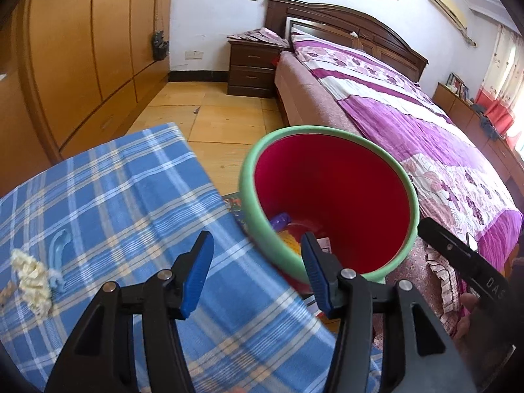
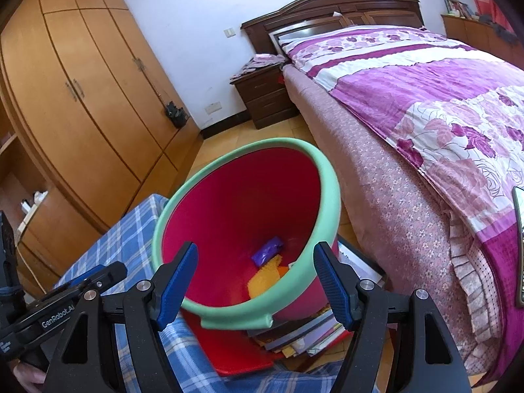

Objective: Collect trash
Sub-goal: 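Move both tools back over the table toward the remaining items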

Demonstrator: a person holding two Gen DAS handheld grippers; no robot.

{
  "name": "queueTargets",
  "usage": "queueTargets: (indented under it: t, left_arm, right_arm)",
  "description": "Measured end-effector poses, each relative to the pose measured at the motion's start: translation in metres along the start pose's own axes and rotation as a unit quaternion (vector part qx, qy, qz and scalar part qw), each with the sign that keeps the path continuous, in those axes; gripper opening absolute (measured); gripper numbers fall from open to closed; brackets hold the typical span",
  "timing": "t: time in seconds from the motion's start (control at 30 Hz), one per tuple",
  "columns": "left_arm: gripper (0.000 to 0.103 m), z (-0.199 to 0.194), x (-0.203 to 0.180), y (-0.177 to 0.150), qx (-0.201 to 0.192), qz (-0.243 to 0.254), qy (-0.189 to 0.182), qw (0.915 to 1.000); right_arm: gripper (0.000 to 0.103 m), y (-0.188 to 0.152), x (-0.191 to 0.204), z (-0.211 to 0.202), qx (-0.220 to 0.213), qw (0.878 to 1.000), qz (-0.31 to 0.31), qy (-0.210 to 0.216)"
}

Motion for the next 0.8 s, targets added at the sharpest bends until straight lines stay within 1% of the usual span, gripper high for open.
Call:
queueTargets:
  t: [0.5, 0.8]
  left_arm:
    - [0.056, -0.036, 0.077, -0.020, -0.015, -0.049, 0.044, 0.9977]
    - [0.057, -0.049, 0.139, -0.036, -0.016, -0.091, 0.093, 0.9914]
  right_arm:
    - [0.074, -0.015, 0.053, 0.001, 0.020, 0.999, -0.033, 0.027]
    - [0.074, -0.028, 0.090, 0.009, 0.043, 0.996, -0.058, 0.046]
Point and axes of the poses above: each gripper's, at about its wrist camera, not at the fingertips, and z roughly the way its jaws point, x to its left, y to its top, the point moved 7 cm from there along z, roughly the way its jaws point, and after that the axes turned 13 degrees about y, right-handed, at the moved point
